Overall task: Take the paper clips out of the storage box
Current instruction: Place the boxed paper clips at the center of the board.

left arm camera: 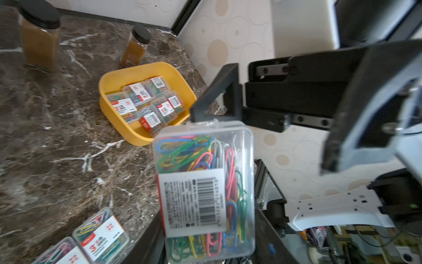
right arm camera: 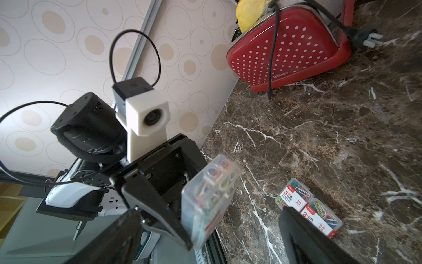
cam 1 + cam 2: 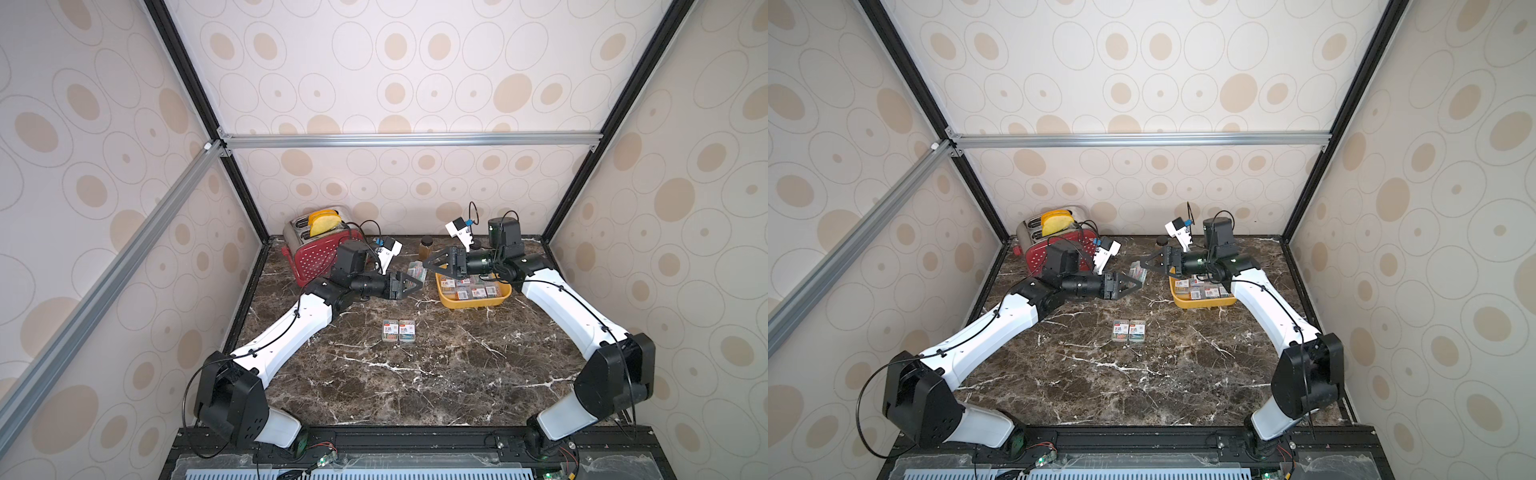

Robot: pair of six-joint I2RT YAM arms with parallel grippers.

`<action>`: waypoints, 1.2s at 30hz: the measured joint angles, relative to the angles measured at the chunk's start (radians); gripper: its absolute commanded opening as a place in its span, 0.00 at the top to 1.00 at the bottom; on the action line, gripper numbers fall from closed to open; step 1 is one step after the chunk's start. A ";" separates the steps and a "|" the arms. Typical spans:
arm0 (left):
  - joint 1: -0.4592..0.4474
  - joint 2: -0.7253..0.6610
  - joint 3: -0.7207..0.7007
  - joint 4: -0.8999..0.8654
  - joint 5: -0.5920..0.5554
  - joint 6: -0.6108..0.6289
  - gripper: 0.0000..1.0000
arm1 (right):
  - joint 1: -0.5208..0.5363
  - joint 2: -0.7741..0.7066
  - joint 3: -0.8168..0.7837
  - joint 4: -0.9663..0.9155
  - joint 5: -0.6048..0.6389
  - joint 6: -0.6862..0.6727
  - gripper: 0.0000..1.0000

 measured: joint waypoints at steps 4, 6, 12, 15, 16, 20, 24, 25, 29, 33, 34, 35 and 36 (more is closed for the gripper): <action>0.001 0.000 -0.011 0.111 0.066 -0.130 0.95 | -0.001 0.007 -0.028 0.136 -0.025 0.074 0.00; 0.002 0.000 -0.013 0.167 0.089 -0.196 0.95 | -0.004 0.007 -0.029 0.198 -0.038 0.102 0.00; 0.002 0.018 -0.015 0.365 0.137 -0.401 0.95 | -0.012 0.006 -0.029 0.348 -0.076 0.194 0.00; 0.002 0.038 -0.016 0.462 0.150 -0.492 0.95 | -0.013 -0.002 -0.029 0.394 -0.081 0.232 0.01; 0.002 0.046 -0.016 0.495 0.153 -0.523 0.95 | -0.013 -0.008 -0.029 0.406 -0.084 0.245 0.02; 0.002 0.069 -0.016 0.580 0.157 -0.613 0.96 | -0.013 -0.029 -0.029 0.453 -0.095 0.288 0.06; 0.002 0.077 -0.016 0.642 0.164 -0.669 0.95 | -0.013 -0.052 -0.031 0.483 -0.094 0.316 0.14; 0.002 0.077 -0.015 0.656 0.166 -0.681 0.95 | -0.013 -0.056 -0.033 0.488 -0.095 0.321 0.16; 0.002 0.079 -0.014 0.687 0.171 -0.707 0.96 | -0.014 -0.057 -0.033 0.496 -0.092 0.333 0.26; 0.002 0.085 -0.012 0.713 0.178 -0.722 0.94 | -0.019 -0.057 -0.034 0.494 -0.088 0.342 0.44; 0.002 0.087 -0.012 0.720 0.182 -0.719 0.94 | -0.020 -0.057 -0.034 0.496 -0.087 0.354 0.48; 0.002 0.089 -0.012 0.725 0.182 -0.716 0.92 | -0.021 -0.057 -0.034 0.495 -0.087 0.367 0.51; 0.002 0.092 -0.012 0.727 0.182 -0.714 0.90 | -0.022 -0.057 -0.034 0.494 -0.087 0.377 0.55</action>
